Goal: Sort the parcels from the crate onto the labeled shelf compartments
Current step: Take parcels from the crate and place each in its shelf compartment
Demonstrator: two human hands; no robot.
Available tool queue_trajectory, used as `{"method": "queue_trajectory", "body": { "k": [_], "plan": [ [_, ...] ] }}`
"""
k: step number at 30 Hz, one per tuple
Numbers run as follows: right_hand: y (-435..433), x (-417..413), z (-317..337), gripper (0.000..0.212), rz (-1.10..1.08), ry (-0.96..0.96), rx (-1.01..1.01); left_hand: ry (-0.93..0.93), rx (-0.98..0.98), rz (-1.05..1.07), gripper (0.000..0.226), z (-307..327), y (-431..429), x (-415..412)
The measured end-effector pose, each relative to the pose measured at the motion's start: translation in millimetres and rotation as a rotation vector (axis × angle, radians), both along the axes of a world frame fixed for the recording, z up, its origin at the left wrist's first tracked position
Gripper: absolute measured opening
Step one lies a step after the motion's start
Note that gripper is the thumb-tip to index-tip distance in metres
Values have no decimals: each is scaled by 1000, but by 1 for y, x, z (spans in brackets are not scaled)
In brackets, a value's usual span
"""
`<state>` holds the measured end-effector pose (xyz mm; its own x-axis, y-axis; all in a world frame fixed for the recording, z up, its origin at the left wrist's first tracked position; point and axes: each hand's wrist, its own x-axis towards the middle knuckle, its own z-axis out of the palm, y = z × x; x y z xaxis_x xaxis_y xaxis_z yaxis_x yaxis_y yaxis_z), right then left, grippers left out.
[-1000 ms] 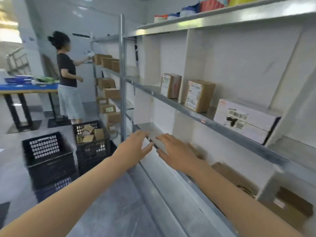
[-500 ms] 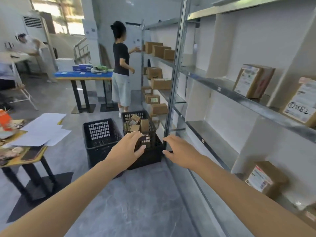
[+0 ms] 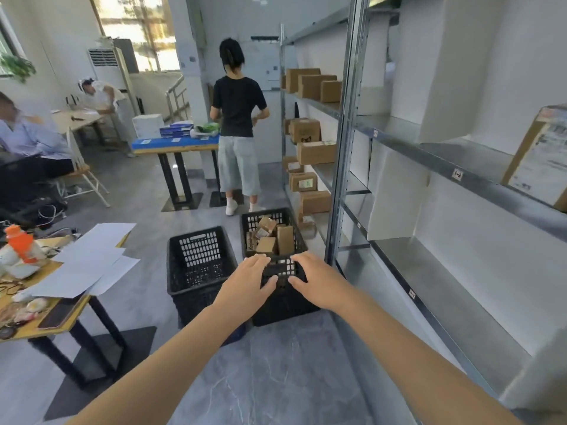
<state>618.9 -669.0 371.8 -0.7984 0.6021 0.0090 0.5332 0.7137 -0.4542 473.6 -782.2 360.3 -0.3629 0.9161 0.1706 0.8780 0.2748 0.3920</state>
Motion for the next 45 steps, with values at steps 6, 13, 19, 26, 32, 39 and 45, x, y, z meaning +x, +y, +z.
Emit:
{"method": "queue_trajectory", "body": {
  "k": [6, 13, 19, 26, 32, 39, 45],
  "plan": [
    [100, -27, -3, 49, 11, 22, 8, 23, -22, 45, 42, 3, 97, -32],
    [163, -66, -32, 51, 66, -33, -41, -77, -13, 124, 51, -17, 165, -82],
    [230, -123, -37, 51, 60, -71, -25, -145, 16, 150, 50, -32, 226, -139],
    [307, -233, -48, 46, 69, -124, -54, -170, 38, 116, 43, -43, 301, -237],
    [383, -328, -59, 51, 58, -149, -69, -179, 1, 110, 36, -46, 377, -340],
    [443, -393, -98, 50, 15, -194, -159, -208, -118, 113, 48, -95, 428, -406],
    [505, -434, -145, 51, 32, -252, -239, -245, -184, 160, 51, -137, 489, -453]
  ]
}}
